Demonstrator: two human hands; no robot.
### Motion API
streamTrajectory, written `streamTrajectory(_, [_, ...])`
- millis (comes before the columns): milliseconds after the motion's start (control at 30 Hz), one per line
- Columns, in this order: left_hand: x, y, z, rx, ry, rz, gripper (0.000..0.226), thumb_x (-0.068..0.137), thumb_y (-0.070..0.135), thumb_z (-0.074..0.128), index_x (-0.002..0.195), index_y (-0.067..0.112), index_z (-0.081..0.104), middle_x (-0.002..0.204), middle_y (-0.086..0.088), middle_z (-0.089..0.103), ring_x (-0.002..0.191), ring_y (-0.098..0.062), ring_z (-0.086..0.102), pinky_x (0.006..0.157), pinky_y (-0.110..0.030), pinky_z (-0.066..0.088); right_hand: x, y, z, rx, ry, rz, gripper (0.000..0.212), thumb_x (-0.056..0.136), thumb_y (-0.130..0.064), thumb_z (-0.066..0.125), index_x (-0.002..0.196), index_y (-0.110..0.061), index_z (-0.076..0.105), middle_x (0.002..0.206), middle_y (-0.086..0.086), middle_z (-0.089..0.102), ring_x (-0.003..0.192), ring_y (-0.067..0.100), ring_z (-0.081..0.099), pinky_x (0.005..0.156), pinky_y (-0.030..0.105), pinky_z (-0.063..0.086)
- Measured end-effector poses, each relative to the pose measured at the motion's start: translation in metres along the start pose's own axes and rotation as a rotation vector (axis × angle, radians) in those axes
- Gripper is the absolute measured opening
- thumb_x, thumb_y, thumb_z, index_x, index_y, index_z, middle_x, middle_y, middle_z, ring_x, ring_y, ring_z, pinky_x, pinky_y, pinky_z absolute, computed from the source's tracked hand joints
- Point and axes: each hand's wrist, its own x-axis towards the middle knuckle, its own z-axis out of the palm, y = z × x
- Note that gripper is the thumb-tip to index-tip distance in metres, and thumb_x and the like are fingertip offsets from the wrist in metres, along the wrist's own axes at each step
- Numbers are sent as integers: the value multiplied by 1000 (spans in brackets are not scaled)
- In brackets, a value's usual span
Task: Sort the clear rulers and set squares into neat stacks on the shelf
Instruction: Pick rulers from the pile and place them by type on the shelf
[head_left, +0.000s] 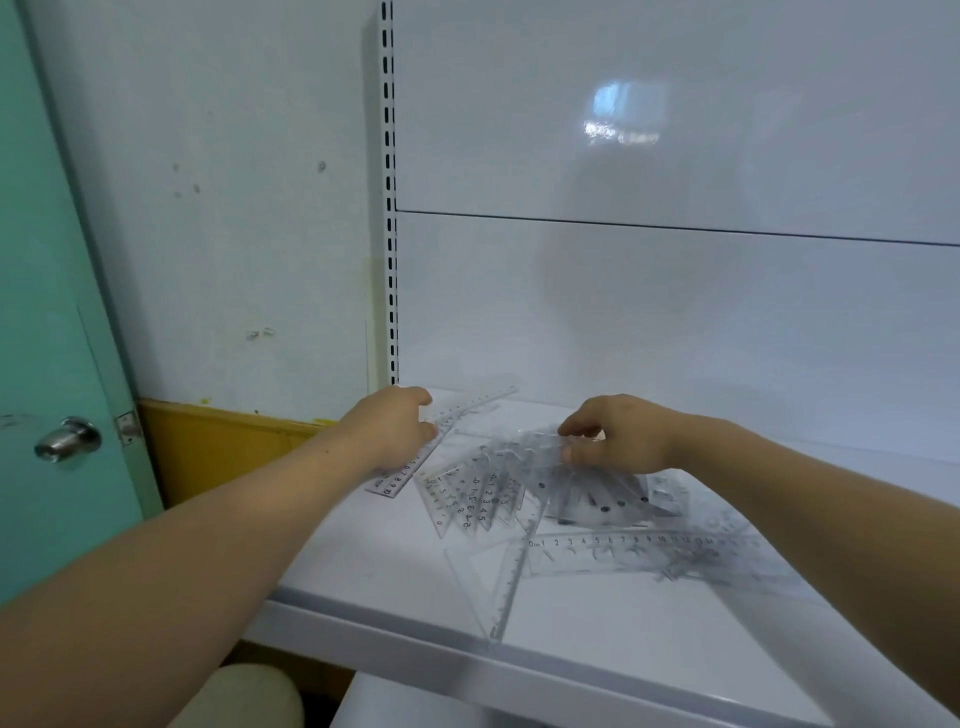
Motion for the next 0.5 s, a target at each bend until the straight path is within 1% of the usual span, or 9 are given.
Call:
streamTrajectory(33, [0, 0, 0, -6, 0, -4, 49, 96, 33, 51, 141, 19, 39, 137, -8, 49, 118, -25, 51, 90, -29, 40, 0, 0, 0, -9, 1, -1, 42, 93, -48, 50, 125, -23, 59, 118, -7, 54, 110, 13, 51, 97, 28, 40])
streamTrajectory(100, [-2, 0, 1, -15, -8, -11, 49, 95, 33, 51, 140, 19, 40, 134, -8, 51, 115, -25, 54, 87, -28, 40, 1, 1, 1, -40, 39, -15, 35, 94, -41, 51, 123, -22, 60, 113, -6, 55, 107, 13, 52, 93, 24, 39])
streamTrajectory(200, [-5, 0, 0, -16, -22, -17, 50, 95, 33, 52, 141, 19, 40, 133, -8, 53, 115, -25, 53, 88, -28, 39, 0, 1, 1, -26, 116, -35, 25, 93, -37, 55, 110, -20, 62, 99, -6, 53, 94, 13, 51, 83, 23, 38])
streamTrajectory(267, [-7, 0, -1, -11, -18, -18, 50, 95, 33, 51, 141, 19, 39, 133, -8, 53, 116, -25, 53, 89, -28, 40, -3, 0, -1, 3, 165, -38, 18, 95, -31, 52, 104, -19, 62, 96, -6, 56, 90, 14, 52, 78, 23, 37])
streamTrajectory(300, [-7, 0, -1, -11, -12, -18, 50, 95, 33, 51, 141, 19, 39, 133, -8, 53, 115, -25, 54, 87, -28, 40, -4, -1, -2, 22, 183, -31, 18, 97, -28, 49, 105, -18, 62, 96, -5, 58, 90, 15, 53, 76, 22, 37])
streamTrajectory(333, [-8, 0, -2, -14, -7, -19, 49, 95, 33, 50, 141, 19, 39, 132, -8, 53, 113, -26, 55, 85, -28, 40, -6, -2, -4, 36, 189, -20, 20, 99, -26, 45, 108, -17, 61, 98, -5, 60, 92, 16, 54, 77, 21, 37])
streamTrajectory(400, [-8, -1, -3, -31, 5, -21, 49, 95, 33, 52, 140, 19, 40, 130, -8, 55, 111, -25, 56, 81, -27, 40, -10, -5, -9, 20, 151, 8, 29, 102, -30, 36, 118, -20, 58, 108, -4, 58, 105, 17, 53, 85, 23, 36])
streamTrajectory(433, [-8, -2, -4, -41, 13, -18, 50, 94, 34, 52, 140, 19, 40, 129, -8, 55, 112, -25, 55, 82, -27, 40, -12, -5, -11, 6, 117, 27, 32, 101, -36, 34, 120, -23, 56, 111, -4, 55, 111, 18, 51, 90, 25, 35])
streamTrajectory(500, [-8, -3, -6, -51, 24, -5, 49, 93, 32, 54, 139, 19, 42, 128, -7, 55, 113, -24, 54, 88, -29, 41, -16, -5, -15, -32, 55, 73, 42, 97, -49, 37, 131, -27, 49, 113, -3, 48, 115, 19, 48, 97, 31, 35])
